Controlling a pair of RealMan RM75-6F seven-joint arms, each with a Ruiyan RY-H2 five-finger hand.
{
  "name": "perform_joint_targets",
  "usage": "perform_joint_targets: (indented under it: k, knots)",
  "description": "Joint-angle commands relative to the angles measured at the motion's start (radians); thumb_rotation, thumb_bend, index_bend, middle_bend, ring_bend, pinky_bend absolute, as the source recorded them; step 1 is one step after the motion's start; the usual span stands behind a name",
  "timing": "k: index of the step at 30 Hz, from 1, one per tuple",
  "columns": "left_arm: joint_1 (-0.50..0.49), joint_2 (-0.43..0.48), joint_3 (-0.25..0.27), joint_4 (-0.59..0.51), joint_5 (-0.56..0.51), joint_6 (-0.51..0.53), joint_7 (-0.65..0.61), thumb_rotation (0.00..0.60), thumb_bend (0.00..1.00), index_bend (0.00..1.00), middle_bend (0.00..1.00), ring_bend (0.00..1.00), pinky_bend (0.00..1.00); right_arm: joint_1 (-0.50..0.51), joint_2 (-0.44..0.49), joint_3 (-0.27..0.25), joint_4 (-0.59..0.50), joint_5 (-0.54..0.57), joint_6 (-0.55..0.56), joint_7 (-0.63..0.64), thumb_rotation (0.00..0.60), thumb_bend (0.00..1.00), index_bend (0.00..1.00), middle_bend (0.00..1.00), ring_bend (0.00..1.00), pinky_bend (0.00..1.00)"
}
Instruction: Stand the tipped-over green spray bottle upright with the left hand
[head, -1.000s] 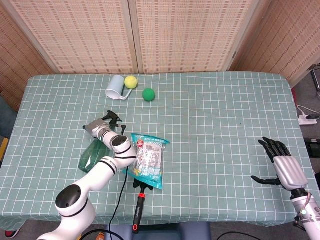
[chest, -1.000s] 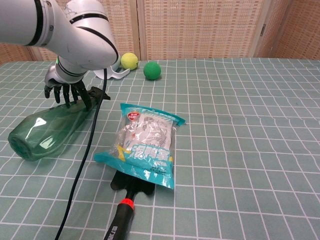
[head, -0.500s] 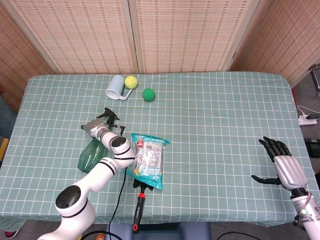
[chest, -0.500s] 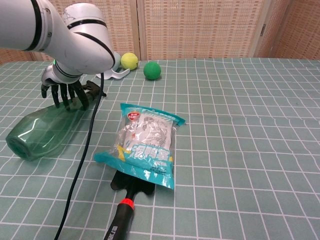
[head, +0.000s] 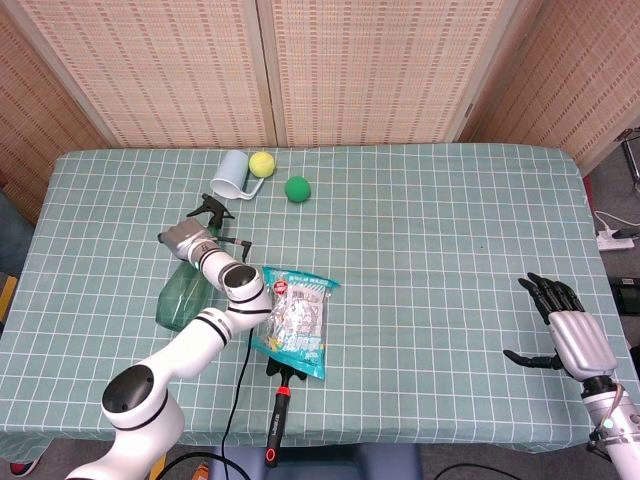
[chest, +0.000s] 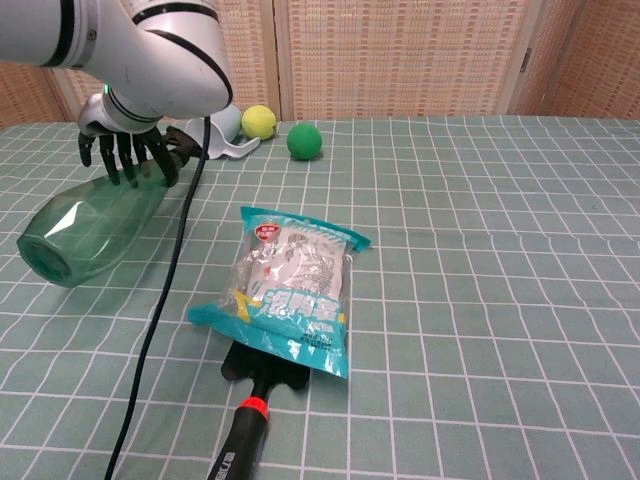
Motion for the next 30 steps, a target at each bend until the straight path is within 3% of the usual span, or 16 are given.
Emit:
perform_joint_targets:
  k: [1, 8, 10, 12, 15, 21, 30]
  knots:
    - [0.034, 0.052, 0.038, -0.129, 0.061, 0.03, -0.058, 0.6, 0.34, 0.58, 0.51, 0.35, 0.13, -0.002, -0.001, -0.001, 0.002, -0.002, 0.004, -0.001, 0.6, 0.0, 0.0, 0.0, 0.0, 0.0]
    - [0.119, 0.137, 0.073, -0.374, 0.106, 0.066, -0.086, 0.6, 0.34, 0.59, 0.51, 0.35, 0.12, -0.003, 0.002, -0.008, 0.005, -0.022, 0.008, 0.006, 0.6, 0.0, 0.0, 0.0, 0.0, 0.0]
    - [0.221, 0.236, 0.057, -0.621, 0.146, 0.1, -0.173, 0.6, 0.34, 0.59, 0.51, 0.35, 0.12, -0.005, 0.001, -0.009, 0.013, -0.033, 0.018, 0.005, 0.6, 0.0, 0.0, 0.0, 0.0, 0.0]
    - [0.341, 0.317, 0.074, -0.85, 0.192, 0.111, -0.249, 0.6, 0.34, 0.58, 0.51, 0.35, 0.13, -0.009, -0.004, -0.008, 0.017, -0.033, 0.027, 0.002, 0.6, 0.0, 0.0, 0.0, 0.0, 0.0]
    - [0.458, 0.389, 0.095, -1.026, 0.278, 0.091, -0.397, 0.6, 0.34, 0.58, 0.51, 0.36, 0.12, -0.01, -0.011, -0.006, 0.02, -0.033, 0.033, -0.015, 0.6, 0.0, 0.0, 0.0, 0.0, 0.0]
    - [0.615, 0.458, 0.109, -1.139, 0.413, 0.024, -0.739, 0.6, 0.34, 0.58, 0.52, 0.36, 0.11, -0.003, -0.023, -0.01, 0.024, -0.043, 0.027, -0.06, 0.6, 0.0, 0.0, 0.0, 0.0, 0.0]
    - [0.737, 0.472, 0.219, -1.095, 0.72, -0.008, -1.183, 0.6, 0.34, 0.56, 0.5, 0.35, 0.09, 0.004, -0.057, 0.008, 0.024, 0.006, 0.019, -0.153, 0.6, 0.0, 0.0, 0.0, 0.0, 0.0]
